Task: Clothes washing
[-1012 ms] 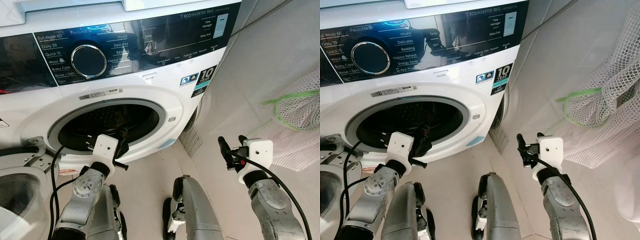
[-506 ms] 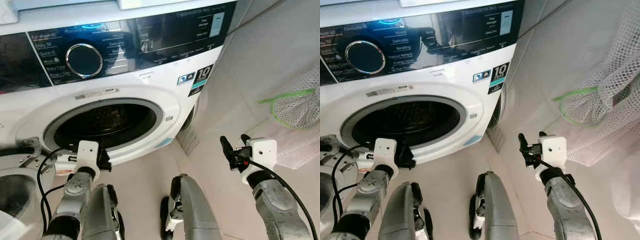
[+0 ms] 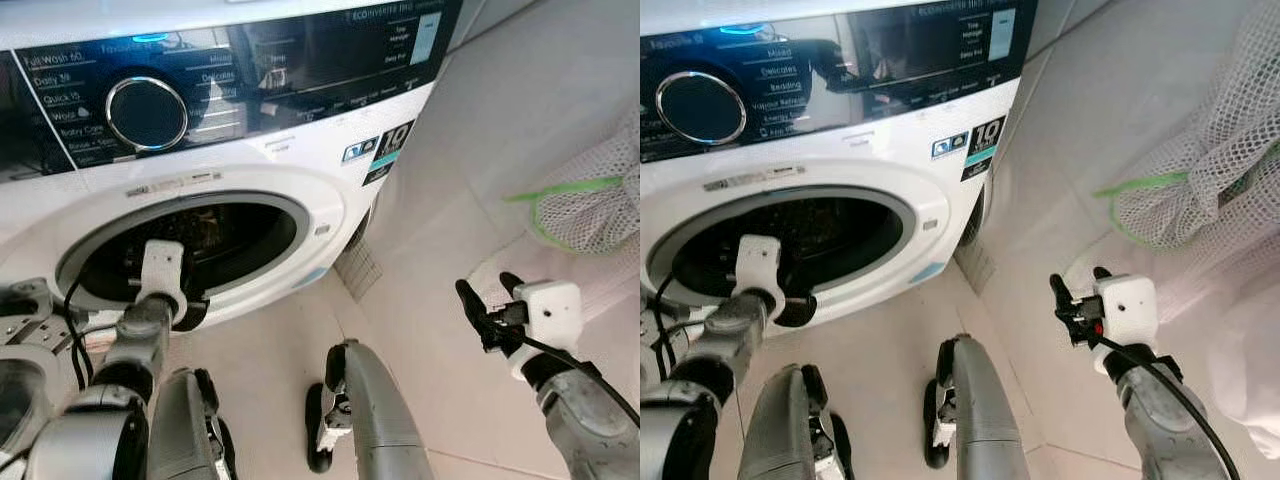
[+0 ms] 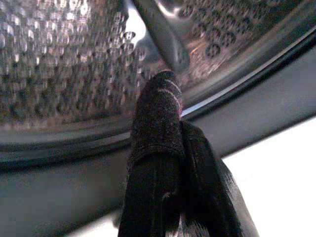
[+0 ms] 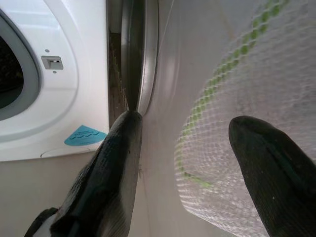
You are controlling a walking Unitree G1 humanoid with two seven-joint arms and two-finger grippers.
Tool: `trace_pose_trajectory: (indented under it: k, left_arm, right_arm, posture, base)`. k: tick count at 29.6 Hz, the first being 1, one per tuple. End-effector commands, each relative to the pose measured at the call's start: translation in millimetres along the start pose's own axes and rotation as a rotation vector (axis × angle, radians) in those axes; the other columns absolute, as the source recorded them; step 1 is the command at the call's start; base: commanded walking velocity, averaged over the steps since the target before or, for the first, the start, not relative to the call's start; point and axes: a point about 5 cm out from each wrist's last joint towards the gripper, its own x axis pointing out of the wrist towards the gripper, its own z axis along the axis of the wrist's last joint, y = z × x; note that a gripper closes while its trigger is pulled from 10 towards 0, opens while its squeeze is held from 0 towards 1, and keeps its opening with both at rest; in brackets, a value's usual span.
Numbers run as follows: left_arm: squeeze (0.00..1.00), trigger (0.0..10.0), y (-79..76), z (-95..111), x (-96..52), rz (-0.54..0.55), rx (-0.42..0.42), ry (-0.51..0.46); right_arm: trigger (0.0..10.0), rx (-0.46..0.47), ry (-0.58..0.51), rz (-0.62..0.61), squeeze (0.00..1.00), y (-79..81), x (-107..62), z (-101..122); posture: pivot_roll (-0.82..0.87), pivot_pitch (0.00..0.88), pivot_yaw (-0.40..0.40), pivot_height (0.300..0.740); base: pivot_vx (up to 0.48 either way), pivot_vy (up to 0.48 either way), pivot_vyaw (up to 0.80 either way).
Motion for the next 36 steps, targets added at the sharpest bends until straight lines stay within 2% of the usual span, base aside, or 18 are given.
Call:
trace_pose_trajectory:
  k: [1,8,13,27,28,31,32,33,34,36]
  left_arm:
    - [0.00,10.0,-4.8,-11,-2.2,-0.028,0.030,0.038]
    - [0.00,10.0,15.2,20,6.8,0.077,0.136,-0.005]
    - [0.00,10.0,27.0,33,7.5,0.175,0.160,-0.046]
    - [0.00,10.0,29.0,35,7.4,0.217,0.185,-0.058]
    - [0.00,10.0,26.5,24,5.8,0.232,0.143,-0.028]
    - [0.00,10.0,24.7,18,4.8,0.230,0.128,-0.007]
    - [0.74,10.0,24.5,18,4.8,0.226,0.125,-0.004]
    - [0.74,10.0,24.5,18,4.8,0.226,0.125,-0.004]
    - [1.00,10.0,24.0,17,4.8,0.219,0.116,-0.003]
    - [1.00,10.0,23.1,16,4.9,0.205,0.105,0.003]
  right_arm:
    - [10.0,-0.002,0.016,-0.022,0.00,-7.2,-6.7,-1]
    - [10.0,-0.015,0.035,-0.023,0.00,-9.6,-14.8,1]
    - [10.0,-0.020,0.038,-0.026,0.00,-10.2,-16.9,2]
    - [10.0,-0.020,0.047,-0.027,0.00,-10.3,-18.5,3]
    - [10.0,-0.029,0.053,-0.023,0.00,-10.6,-20.8,4]
    - [10.0,-0.036,0.058,-0.022,0.00,-11.5,-22.4,5]
    - [10.0,-0.037,0.060,-0.023,0.00,-12.1,-22.9,5]
    - [10.0,-0.037,0.060,-0.023,0.00,-12.1,-22.9,5]
    - [10.0,-0.037,0.061,-0.022,0.00,-12.3,-22.9,5]
    - [10.0,-0.037,0.062,-0.022,0.00,-12.4,-23.1,5]
  posture:
    - [-0.12,0.380,-0.218,0.577]
    - [-0.14,0.383,-0.222,0.577]
    - [-0.15,0.392,-0.223,0.577]
    - [-0.15,0.399,-0.226,0.577]
    - [-0.16,0.420,-0.240,0.577]
    - [-0.17,0.425,-0.243,0.577]
    - [-0.17,0.426,-0.245,0.577]
    - [-0.17,0.426,-0.245,0.577]
    - [-0.17,0.426,-0.245,0.577]
    - [-0.17,0.428,-0.247,0.577]
  base:
    - [0.000,0.000,0.00]
    - [0.000,0.000,0.00]
    - [0.000,0.000,0.00]
    - [0.000,0.000,0.00]
    - [0.000,0.000,0.00]
    - [0.000,0.000,0.00]
    - [0.000,0.000,0.00]
    - [0.000,0.000,0.00]
    - [0.000,0.000,0.00]
    - [0.000,0.000,0.00]
